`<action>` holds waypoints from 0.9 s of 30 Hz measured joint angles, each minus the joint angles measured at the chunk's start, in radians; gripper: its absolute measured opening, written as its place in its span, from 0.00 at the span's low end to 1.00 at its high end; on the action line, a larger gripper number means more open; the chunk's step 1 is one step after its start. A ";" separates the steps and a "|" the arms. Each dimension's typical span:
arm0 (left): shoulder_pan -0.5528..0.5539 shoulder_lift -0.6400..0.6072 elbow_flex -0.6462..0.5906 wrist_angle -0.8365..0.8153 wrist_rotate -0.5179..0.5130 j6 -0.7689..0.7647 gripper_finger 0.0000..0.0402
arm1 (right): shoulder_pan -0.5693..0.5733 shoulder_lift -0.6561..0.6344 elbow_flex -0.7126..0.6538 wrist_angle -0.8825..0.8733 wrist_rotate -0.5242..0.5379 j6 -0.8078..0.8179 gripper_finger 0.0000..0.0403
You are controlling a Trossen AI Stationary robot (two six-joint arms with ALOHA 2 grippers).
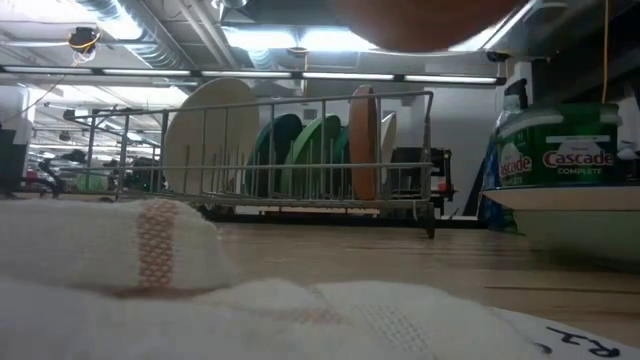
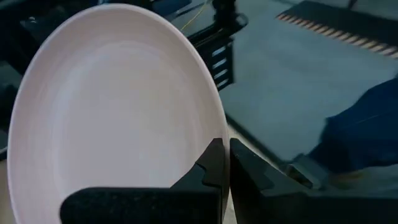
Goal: Sort dishes
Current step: Put the light pink plate in the dish rack
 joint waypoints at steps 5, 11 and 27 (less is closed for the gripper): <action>0.001 -0.099 0.000 -0.089 0.084 -0.049 0.00 | -0.001 -0.002 0.018 -0.034 0.001 -0.052 0.14; 0.001 -0.219 0.000 -0.251 0.165 -0.059 0.00 | -0.001 -0.001 0.018 -0.088 0.022 -0.057 0.14; 0.004 -0.389 0.000 -0.494 0.361 -0.132 0.00 | -0.113 0.179 0.017 -0.068 0.006 -0.078 0.14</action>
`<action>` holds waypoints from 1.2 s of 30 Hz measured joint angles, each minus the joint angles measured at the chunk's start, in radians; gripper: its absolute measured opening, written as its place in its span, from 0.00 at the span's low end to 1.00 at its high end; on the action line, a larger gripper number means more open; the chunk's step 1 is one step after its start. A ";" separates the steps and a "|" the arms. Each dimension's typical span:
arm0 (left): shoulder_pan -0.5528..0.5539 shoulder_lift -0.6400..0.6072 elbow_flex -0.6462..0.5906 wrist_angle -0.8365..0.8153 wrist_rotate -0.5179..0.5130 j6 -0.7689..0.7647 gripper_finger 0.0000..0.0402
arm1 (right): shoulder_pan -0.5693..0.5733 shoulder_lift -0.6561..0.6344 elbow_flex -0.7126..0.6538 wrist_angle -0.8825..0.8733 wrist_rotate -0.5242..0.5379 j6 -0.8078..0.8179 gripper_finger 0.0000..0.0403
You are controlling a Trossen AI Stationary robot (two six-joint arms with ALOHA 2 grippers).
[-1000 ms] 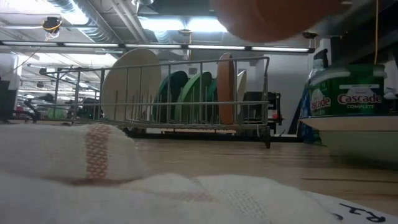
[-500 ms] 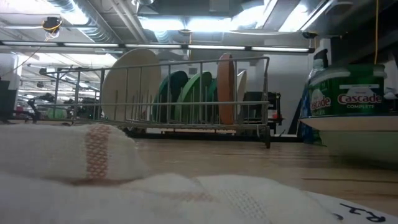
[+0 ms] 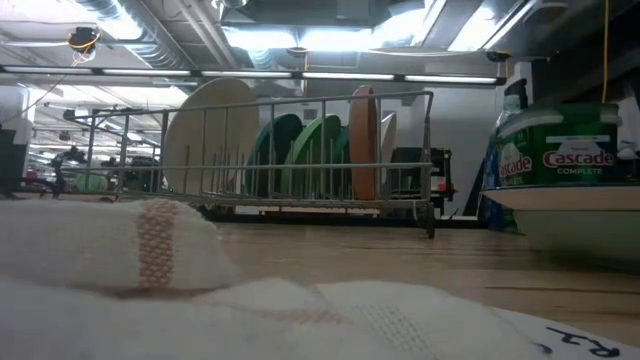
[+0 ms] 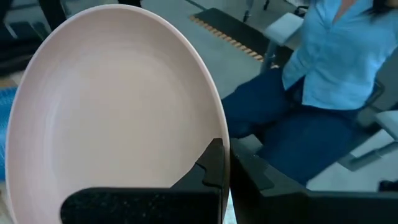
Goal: Sort dishes
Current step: Put the light pink plate in the dish rack
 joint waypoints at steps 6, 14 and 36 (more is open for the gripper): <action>0.000 -0.013 0.000 -0.098 0.009 -0.022 0.00 | -0.040 0.055 0.000 0.066 -0.187 0.002 0.14; 0.020 -0.016 0.000 -0.147 0.009 -0.034 0.00 | -0.040 0.114 0.000 0.114 -0.197 0.006 0.22; 0.103 -0.018 0.000 -0.157 0.012 0.017 0.00 | -0.039 0.189 -0.001 0.121 -0.192 -0.129 0.32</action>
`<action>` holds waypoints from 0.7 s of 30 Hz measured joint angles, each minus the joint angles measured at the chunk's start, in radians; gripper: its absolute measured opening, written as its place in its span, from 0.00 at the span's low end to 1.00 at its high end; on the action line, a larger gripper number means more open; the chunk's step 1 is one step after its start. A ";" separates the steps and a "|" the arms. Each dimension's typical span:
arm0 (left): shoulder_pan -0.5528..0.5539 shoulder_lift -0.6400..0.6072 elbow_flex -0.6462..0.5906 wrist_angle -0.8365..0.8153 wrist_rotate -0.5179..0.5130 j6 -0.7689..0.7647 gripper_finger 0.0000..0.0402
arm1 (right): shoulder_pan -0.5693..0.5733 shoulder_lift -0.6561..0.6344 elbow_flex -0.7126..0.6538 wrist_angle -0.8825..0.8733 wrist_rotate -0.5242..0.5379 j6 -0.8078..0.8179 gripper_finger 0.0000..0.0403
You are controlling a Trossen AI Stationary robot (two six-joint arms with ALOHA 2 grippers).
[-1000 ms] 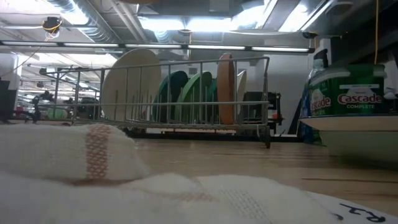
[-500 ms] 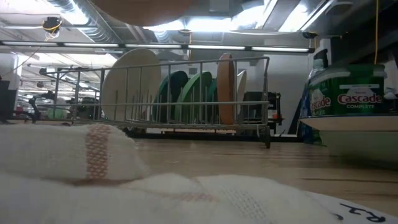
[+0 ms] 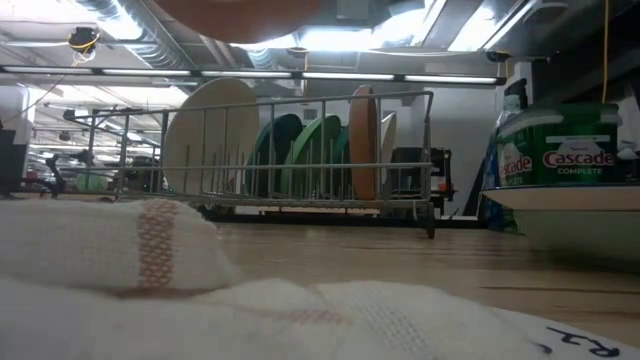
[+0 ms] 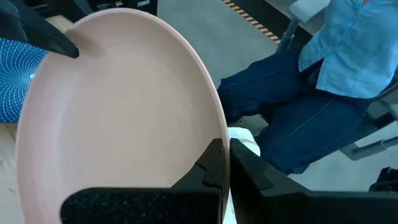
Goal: Sort dishes
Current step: Put the light pink plate in the dish rack
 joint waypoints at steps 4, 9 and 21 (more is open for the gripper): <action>0.000 0.000 0.000 0.006 0.000 0.031 0.00 | 0.000 0.000 0.000 0.001 -0.019 0.001 0.22; 0.001 0.000 0.000 0.009 -0.004 0.064 0.00 | 0.001 0.000 0.000 0.002 -0.038 -0.004 0.09; 0.000 0.000 0.000 0.011 -0.127 0.089 0.11 | 0.003 0.000 -0.001 0.057 -0.059 0.008 0.04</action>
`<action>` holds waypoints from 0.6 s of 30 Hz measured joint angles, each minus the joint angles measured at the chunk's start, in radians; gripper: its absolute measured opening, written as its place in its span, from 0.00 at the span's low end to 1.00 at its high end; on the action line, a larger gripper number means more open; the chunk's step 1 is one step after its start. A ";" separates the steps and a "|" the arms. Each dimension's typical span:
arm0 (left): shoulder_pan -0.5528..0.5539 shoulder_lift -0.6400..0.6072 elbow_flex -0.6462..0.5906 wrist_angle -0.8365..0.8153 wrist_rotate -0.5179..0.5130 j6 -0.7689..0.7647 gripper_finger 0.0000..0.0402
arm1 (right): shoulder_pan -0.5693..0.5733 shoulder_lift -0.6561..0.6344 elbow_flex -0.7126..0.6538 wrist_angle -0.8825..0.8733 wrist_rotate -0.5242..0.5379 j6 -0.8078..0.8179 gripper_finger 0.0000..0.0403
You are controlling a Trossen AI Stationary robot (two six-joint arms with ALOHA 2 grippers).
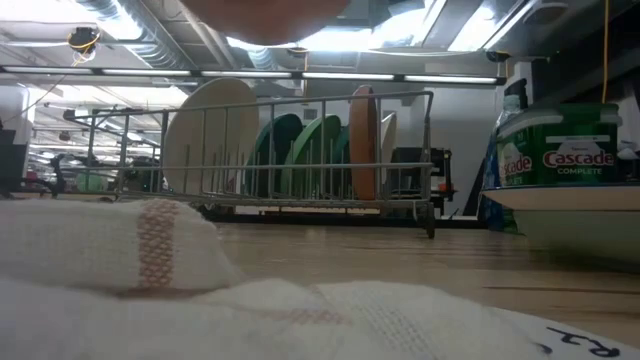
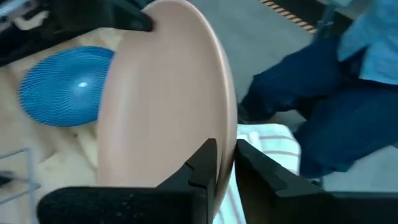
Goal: Sort dishes
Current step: Put the light pink plate in the dish rack
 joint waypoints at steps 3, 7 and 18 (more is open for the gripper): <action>-0.001 0.000 0.000 0.025 -0.057 -0.004 0.16 | -0.002 0.000 0.000 0.009 0.017 0.014 0.03; 0.001 0.000 0.000 0.049 -0.114 0.026 0.23 | -0.004 0.000 0.000 0.024 0.031 0.042 0.02; -0.001 -0.052 0.001 0.134 -0.362 0.177 0.32 | -0.004 0.000 0.000 0.027 0.148 0.173 0.02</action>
